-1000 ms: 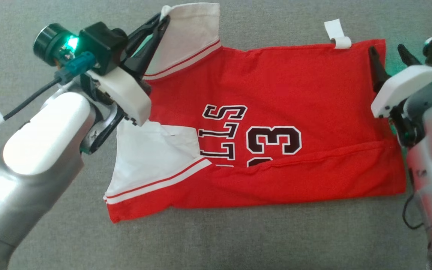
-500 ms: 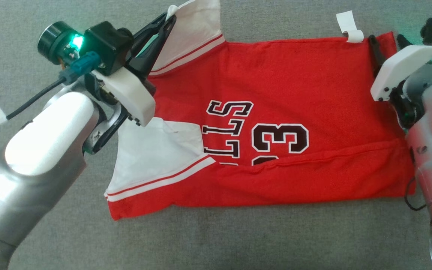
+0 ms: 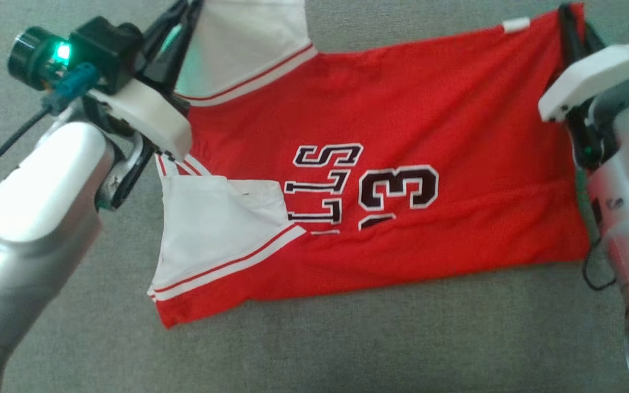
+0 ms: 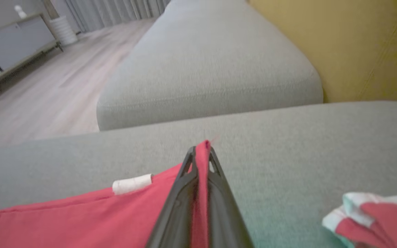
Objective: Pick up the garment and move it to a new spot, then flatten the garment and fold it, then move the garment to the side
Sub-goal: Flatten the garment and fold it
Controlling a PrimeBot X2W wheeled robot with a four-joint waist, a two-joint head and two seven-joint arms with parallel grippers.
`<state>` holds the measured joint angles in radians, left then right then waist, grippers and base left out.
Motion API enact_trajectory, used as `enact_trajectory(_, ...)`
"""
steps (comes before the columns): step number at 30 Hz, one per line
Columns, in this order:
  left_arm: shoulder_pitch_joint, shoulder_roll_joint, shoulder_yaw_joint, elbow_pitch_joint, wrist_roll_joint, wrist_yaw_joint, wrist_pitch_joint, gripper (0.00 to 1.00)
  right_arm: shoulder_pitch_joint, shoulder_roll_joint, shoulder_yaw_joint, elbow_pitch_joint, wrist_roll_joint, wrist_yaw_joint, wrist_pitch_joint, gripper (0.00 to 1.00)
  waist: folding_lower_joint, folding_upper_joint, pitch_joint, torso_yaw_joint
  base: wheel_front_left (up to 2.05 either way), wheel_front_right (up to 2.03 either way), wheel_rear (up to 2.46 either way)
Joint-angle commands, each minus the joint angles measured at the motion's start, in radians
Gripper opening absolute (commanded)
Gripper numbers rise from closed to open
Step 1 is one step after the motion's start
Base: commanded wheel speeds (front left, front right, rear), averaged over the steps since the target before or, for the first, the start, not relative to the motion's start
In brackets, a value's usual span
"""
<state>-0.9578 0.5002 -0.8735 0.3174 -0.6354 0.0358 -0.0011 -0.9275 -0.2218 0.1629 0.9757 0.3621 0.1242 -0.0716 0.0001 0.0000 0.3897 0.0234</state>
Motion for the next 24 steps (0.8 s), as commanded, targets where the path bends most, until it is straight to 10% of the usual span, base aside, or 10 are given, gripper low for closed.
enact_trajectory(1, -0.059, 0.044, 0.055, -0.01, 0.0, 0.008, -0.017, 0.0, -0.044, 0.005, 0.018, -0.043, 0.015, 0.007, -0.023, 0.0, -0.0001, 0.0, -0.001, -0.005, 0.0, 0.0, 0.0)
enact_trajectory(24, -0.054, -0.002, 0.025, 0.202, -0.005, -0.075, -0.146, 0.0, 0.03, -0.048, 0.158, -0.071, 0.25, 0.007, -0.065, 0.0, -0.0001, 0.0, -0.088, 0.001, 0.0, 0.0, 0.0)
